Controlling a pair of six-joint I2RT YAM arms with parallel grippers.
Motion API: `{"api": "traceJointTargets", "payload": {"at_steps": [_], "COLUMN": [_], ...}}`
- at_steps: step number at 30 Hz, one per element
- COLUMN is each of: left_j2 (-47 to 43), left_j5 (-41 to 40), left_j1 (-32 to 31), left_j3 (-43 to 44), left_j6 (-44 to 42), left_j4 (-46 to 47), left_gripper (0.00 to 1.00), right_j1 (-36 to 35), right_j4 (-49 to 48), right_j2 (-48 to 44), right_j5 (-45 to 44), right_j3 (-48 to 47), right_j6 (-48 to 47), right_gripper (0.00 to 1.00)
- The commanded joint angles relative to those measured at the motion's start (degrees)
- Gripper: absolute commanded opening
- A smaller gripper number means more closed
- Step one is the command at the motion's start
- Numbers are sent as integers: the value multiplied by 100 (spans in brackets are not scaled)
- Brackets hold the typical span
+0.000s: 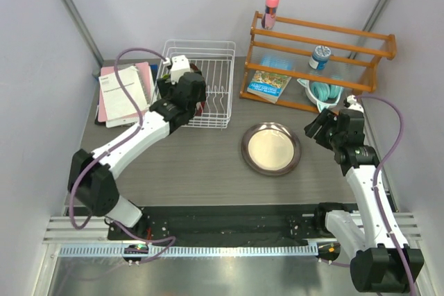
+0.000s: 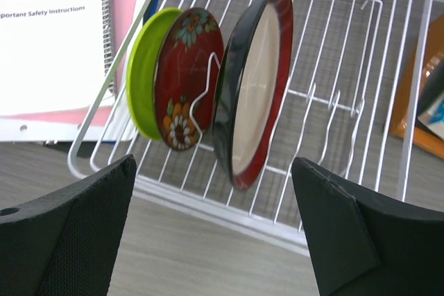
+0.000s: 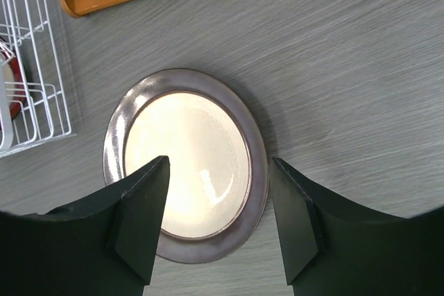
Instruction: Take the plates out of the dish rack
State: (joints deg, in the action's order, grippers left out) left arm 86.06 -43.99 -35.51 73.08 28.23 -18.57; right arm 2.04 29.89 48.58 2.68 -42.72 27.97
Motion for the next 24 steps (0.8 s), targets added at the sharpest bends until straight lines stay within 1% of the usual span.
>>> {"api": "traceJointTargets", "payload": {"at_steps": [1, 3, 5, 6, 9, 10, 11, 12, 13, 15, 18, 19, 21, 22, 24], "left_j2": [656, 1060, 1307, 1525, 1790, 1922, 1975, 2011, 2046, 2002, 1915, 1888, 1835, 1809, 1774], "left_j5": [-154, -206, -408, -435, -540, -576, -619, -637, -664, -734, -708, -716, -725, -717, -690], "left_j1": [158, 176, 184, 193, 228, 263, 281, 290, 307, 307, 343, 334, 334, 334, 334], "left_j3": [584, 821, 1101, 1155, 1331, 1358, 1376, 1376, 1384, 1271, 1121, 1069, 1033, 1007, 1041], "left_j6": [-423, -511, -476, -494, -511, -503, -494, -485, -459, -397, -344, -336, -318, -266, -230], "left_j4": [529, 652, 574, 574, 591, 591, 591, 617, 583, 687, 714, 714, 723, 714, 644], "left_gripper": [86, 84, 82, 80, 76, 72, 70, 66, 52, 46, 30, 19, 5, 0, 0], "right_j1": [7, 7, 7, 7, 7, 7, 7, 7, 7, -2, 7, 7, 7, 7, 7], "right_j4": [122, 79, 61, 52, -18, -36, -45, -71, -80, -132, -168, -168, -176, -185, -185], "right_j2": [99, 178, 284, 319, 424, 442, 477, 503, 512, 556, 617, 627, 662, 671, 671], "right_j5": [57, 233, 286, 277, 330, 339, 330, 321, 339, 347, 356, 365, 365, 374, 400], "right_j3": [-184, -228, -281, -298, -325, -325, -307, -298, -290, -255, -254, -263, -246, -246, -219], "right_j6": [-204, -195, -204, -204, -221, -230, -230, -230, -221, -213, -230, -248, -248, -256, -248], "right_gripper": [65, 65, 65, 65, 65, 65, 65, 65, 65, 65, 65, 65, 65, 65, 65]}}
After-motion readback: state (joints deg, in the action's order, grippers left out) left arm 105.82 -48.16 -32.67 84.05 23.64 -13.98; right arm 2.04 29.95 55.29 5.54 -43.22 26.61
